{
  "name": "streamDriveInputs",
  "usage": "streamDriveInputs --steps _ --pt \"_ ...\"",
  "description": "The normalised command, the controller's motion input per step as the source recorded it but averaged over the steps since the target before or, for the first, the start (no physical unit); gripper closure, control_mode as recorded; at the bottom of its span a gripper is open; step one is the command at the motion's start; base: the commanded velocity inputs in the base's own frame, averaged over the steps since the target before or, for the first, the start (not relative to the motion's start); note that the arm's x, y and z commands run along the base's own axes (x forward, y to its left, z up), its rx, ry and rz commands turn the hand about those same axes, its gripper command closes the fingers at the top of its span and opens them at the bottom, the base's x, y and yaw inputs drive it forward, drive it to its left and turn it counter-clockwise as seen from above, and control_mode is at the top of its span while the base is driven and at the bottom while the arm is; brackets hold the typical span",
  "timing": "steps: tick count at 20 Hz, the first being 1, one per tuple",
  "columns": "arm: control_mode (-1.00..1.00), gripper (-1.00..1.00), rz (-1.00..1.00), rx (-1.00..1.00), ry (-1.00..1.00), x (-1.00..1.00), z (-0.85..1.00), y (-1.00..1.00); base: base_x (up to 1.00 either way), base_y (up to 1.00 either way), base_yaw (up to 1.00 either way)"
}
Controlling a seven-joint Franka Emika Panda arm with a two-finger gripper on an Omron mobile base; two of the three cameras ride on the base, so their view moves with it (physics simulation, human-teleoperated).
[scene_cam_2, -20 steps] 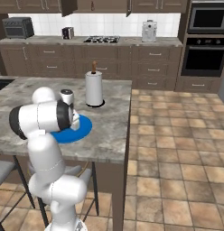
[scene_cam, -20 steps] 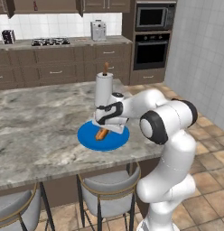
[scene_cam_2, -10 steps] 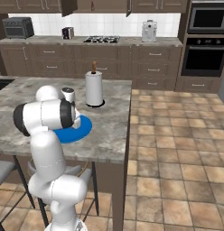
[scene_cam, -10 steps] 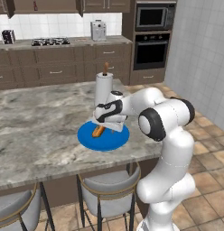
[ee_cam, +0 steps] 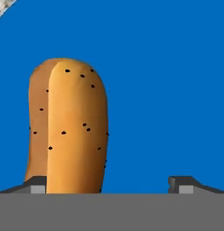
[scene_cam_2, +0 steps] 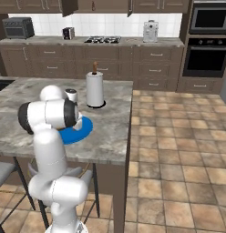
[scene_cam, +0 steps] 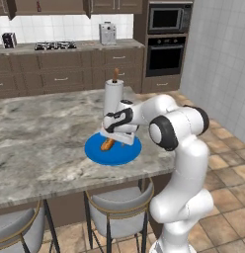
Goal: Move the hot dog bun to the plate on the dining table and place the condiment next to that plate. Then navigate to the fridge and take the sausage and place it on the plate as well.
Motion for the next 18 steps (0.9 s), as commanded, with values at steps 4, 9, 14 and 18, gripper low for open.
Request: streamDriveInputs --steps 4,9,14,18 --pt "-1.0 -1.0 -0.01 0.0 0.34 0.13 -0.38 0.0 0.0 0.0 0.0" --pt "-1.0 -1.0 0.0 -0.01 0.05 0.04 -0.02 0.0 0.0 0.0 0.0" --pt "-1.0 -1.0 0.0 -0.1 -0.33 -0.17 0.18 0.0 0.0 0.0 0.0" --pt "-1.0 -1.0 -0.01 -0.02 0.04 -0.19 -0.27 0.05 0.0 0.0 0.0"
